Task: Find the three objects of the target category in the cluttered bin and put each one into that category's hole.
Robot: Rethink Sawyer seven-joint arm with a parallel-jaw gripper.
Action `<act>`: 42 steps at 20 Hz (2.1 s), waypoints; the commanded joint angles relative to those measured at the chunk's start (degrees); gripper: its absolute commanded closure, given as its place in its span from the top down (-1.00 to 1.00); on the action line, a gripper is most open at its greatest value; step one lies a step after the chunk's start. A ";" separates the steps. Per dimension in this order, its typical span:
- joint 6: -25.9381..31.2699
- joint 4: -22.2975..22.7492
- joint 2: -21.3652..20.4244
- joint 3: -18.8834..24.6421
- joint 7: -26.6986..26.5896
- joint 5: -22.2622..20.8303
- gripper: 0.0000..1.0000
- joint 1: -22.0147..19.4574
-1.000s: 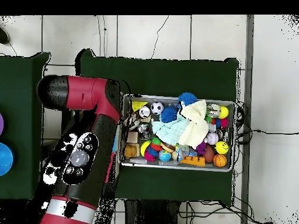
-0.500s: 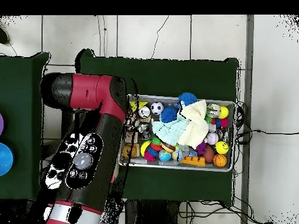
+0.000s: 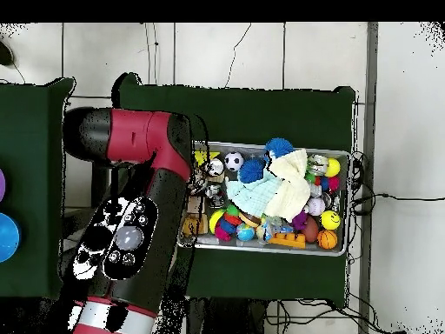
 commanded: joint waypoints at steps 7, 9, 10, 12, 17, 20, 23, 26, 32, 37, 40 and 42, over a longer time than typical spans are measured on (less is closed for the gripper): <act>2.54 0.48 3.05 9.24 4.84 0.99 -1.00 -0.76; 2.30 0.95 2.81 9.51 4.90 1.21 -1.00 -0.76; 2.16 1.09 2.75 9.60 4.96 1.25 -1.00 -0.76; 2.15 1.56 2.37 9.71 5.12 1.28 -1.00 -0.63; 3.45 1.55 1.51 10.07 6.25 1.80 -1.00 -0.28; 3.13 1.11 1.34 10.36 7.14 2.31 -1.00 -0.13; 2.22 0.82 1.10 10.99 8.70 3.65 -1.00 0.10; -1.49 2.02 0.81 11.08 9.27 4.23 -1.00 0.29; -17.20 6.84 0.08 17.90 2.51 6.97 -1.00 -3.00; -20.79 7.61 -0.32 22.01 -0.72 7.26 -1.00 -5.02; -21.69 6.99 0.34 24.79 -3.52 6.38 -1.00 -7.00; -21.96 6.00 1.10 26.48 -5.38 5.31 -1.00 -8.25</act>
